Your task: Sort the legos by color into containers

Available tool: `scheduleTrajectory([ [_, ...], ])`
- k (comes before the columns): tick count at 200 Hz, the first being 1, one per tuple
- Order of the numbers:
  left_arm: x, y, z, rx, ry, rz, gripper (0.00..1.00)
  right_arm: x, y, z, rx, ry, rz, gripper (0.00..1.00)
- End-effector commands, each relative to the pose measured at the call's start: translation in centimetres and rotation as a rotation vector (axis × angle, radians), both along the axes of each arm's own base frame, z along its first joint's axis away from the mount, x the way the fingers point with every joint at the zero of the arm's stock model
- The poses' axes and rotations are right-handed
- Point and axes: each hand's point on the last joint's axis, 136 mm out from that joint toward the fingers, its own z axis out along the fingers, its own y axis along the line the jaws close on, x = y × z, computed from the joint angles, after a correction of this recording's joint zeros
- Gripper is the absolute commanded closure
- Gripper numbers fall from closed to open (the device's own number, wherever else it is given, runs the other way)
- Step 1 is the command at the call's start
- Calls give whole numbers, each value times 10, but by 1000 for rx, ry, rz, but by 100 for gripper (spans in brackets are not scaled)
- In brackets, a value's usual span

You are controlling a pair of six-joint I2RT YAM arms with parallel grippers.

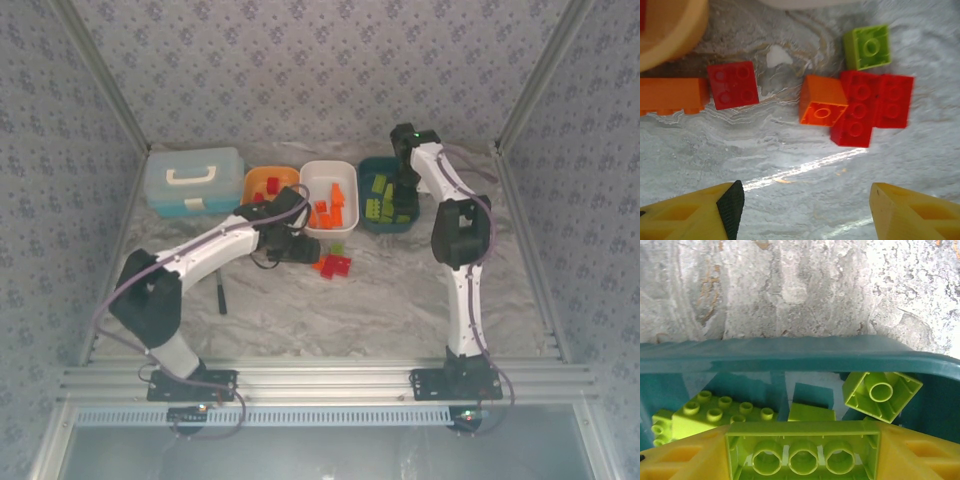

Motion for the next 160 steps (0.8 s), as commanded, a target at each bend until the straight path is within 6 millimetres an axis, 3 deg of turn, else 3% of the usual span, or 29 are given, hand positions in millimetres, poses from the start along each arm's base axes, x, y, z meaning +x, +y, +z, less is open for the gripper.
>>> scheduleTrajectory([
  [1,-2,-17,-6,20,-4,-100,30,-6,-5,3,-24,29,-36,28],
  [35,-7,-39,-12,51,-17,-173,32,1,-5,23,-41,-15,8,18],
  [56,-12,-50,-20,91,-25,-209,37,6,-4,40,-38,-56,31,16],
  [84,-12,-60,-29,126,-32,-230,39,13,-6,77,-57,-144,97,16],
  [126,-15,-62,-39,196,-36,-224,41,2,-11,127,-91,-231,255,16],
  [160,-18,-65,-47,209,-24,-209,40,-10,-1,172,-203,-331,545,14],
])
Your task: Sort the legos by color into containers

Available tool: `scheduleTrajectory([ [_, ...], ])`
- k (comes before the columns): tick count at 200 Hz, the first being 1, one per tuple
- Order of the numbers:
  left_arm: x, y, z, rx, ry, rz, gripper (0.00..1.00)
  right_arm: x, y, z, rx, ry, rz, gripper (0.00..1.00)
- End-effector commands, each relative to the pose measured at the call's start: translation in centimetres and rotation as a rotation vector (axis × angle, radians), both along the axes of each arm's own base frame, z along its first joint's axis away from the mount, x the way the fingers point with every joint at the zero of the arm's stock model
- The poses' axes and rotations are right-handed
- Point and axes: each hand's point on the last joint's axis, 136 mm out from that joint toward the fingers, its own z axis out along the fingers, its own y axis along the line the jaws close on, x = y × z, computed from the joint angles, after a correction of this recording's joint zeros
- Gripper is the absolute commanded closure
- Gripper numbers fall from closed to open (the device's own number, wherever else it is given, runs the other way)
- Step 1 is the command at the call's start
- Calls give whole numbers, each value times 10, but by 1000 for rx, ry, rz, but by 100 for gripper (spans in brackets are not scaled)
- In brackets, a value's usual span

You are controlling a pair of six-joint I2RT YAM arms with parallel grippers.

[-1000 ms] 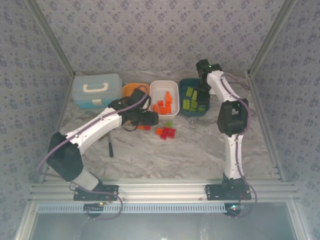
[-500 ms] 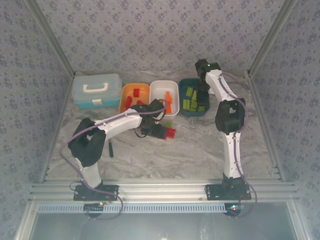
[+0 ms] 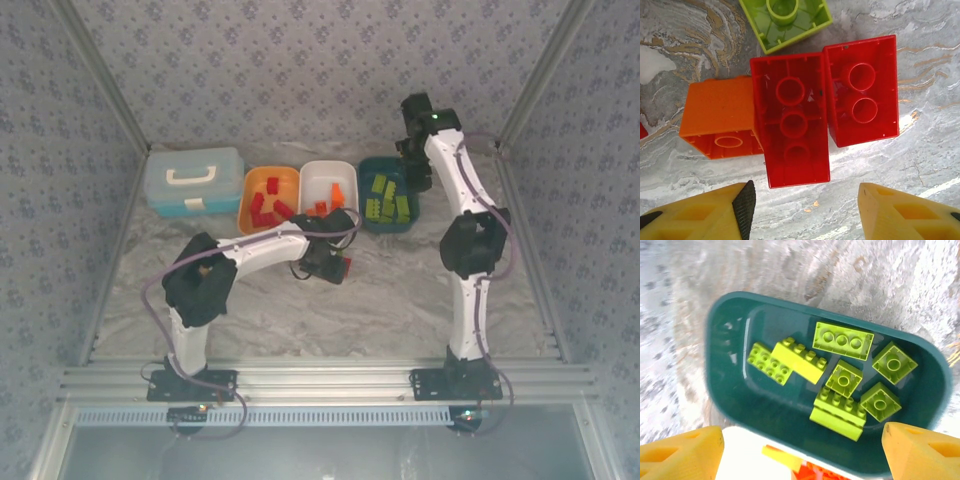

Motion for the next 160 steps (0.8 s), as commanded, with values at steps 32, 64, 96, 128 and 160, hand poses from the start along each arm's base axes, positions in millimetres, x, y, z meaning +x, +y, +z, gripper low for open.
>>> scheduleTrajectory([
  [32,3,-4,-7,45,-2,26,40,-54,29,81,-338,-158,539,7],
  [64,3,-4,-15,55,6,36,41,-103,65,91,-372,-306,826,7],
  [96,6,-8,-16,52,5,36,42,-176,50,48,-353,-235,950,6],
  [128,8,-10,-17,60,-1,33,44,-223,27,28,-331,-184,969,6],
  [160,9,-11,-21,77,8,20,49,-229,22,25,-328,-167,945,6],
])
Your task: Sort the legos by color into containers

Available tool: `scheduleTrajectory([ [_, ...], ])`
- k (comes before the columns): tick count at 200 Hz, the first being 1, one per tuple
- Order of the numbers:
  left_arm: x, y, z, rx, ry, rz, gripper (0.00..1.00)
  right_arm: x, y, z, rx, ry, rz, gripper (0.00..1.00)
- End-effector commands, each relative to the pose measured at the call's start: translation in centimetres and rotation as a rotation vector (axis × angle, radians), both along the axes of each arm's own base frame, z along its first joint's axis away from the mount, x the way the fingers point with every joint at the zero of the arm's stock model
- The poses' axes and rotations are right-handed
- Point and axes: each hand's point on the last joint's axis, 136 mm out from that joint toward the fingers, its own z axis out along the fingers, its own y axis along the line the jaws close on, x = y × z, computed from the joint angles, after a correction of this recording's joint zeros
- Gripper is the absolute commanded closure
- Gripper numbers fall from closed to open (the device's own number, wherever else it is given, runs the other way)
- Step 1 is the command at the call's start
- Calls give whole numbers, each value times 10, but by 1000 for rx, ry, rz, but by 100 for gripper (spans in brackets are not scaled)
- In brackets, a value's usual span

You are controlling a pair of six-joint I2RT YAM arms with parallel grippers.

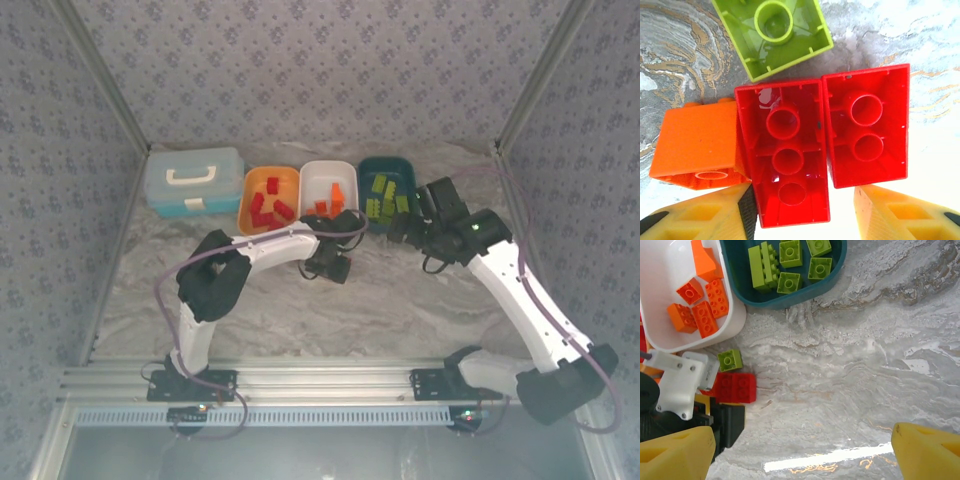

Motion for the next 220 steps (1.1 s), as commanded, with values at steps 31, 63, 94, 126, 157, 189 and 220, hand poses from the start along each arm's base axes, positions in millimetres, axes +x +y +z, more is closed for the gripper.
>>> scheduleTrajectory([
  [31,-1,3,-5,56,4,-19,57,4,-1,1,9,-3,-4,7],
  [63,-3,6,-7,77,3,-28,53,8,-1,0,15,-5,-13,6],
  [94,-5,6,-5,76,3,-32,58,10,-3,2,13,-8,-20,6],
  [126,-7,5,14,44,-16,-38,64,8,-5,-4,12,13,-27,7],
  [157,-11,9,36,19,-33,-33,66,11,-4,-7,27,10,-31,7],
  [189,-16,17,72,-24,-62,-11,67,16,1,-9,37,15,-17,7],
  [220,-9,36,110,-73,-78,68,66,21,30,-23,119,47,114,8],
])
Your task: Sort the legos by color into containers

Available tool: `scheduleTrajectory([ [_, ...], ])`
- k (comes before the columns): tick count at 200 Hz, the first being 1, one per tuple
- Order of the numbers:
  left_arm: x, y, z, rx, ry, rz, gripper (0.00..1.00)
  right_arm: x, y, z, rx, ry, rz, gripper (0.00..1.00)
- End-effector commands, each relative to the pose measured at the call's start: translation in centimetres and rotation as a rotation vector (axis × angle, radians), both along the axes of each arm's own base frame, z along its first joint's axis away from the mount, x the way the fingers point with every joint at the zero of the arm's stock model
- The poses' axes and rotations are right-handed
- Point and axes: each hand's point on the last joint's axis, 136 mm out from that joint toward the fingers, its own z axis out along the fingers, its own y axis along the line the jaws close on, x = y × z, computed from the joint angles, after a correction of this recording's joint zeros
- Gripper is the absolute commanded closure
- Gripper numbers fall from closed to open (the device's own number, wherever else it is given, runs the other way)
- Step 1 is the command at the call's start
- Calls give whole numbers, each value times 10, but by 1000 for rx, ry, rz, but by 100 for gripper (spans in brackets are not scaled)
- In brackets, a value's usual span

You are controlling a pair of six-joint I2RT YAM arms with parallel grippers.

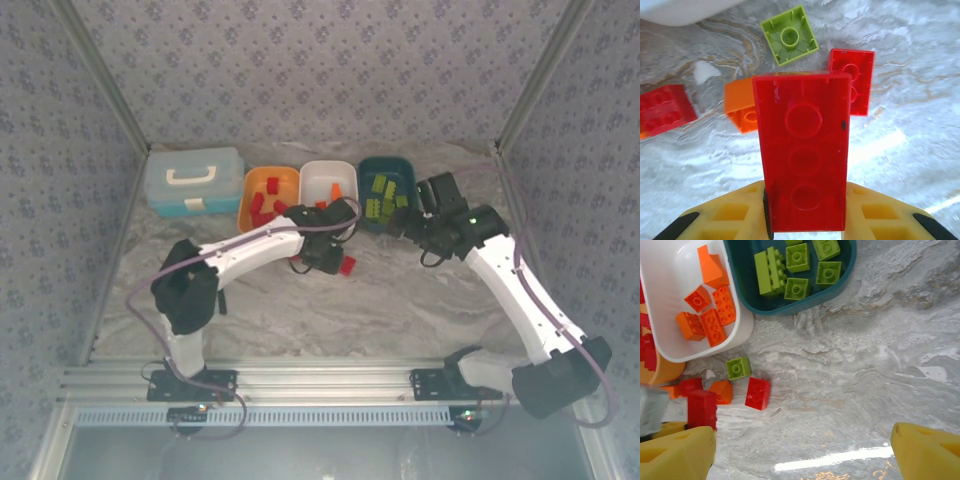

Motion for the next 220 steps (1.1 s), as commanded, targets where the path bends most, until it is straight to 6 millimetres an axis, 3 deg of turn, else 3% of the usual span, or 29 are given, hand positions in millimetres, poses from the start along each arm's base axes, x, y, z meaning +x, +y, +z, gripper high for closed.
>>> scheduleTrajectory([
  [1,1,21,34,-23,-2,69,66,4,24,-16,68,36,116,8],
  [28,34,46,67,-122,-32,211,66,9,59,-14,141,1,274,9],
  [45,60,57,84,-178,-68,282,66,9,70,-21,152,21,311,9],
  [75,108,72,92,-240,-108,376,65,12,92,-24,181,42,402,9],
  [147,208,88,66,-230,-152,464,66,30,127,-18,249,26,474,9],
  [181,235,91,44,-206,-136,494,65,29,127,-13,244,23,477,9],
  [220,248,97,16,-167,-76,525,65,22,120,-13,228,33,475,9],
])
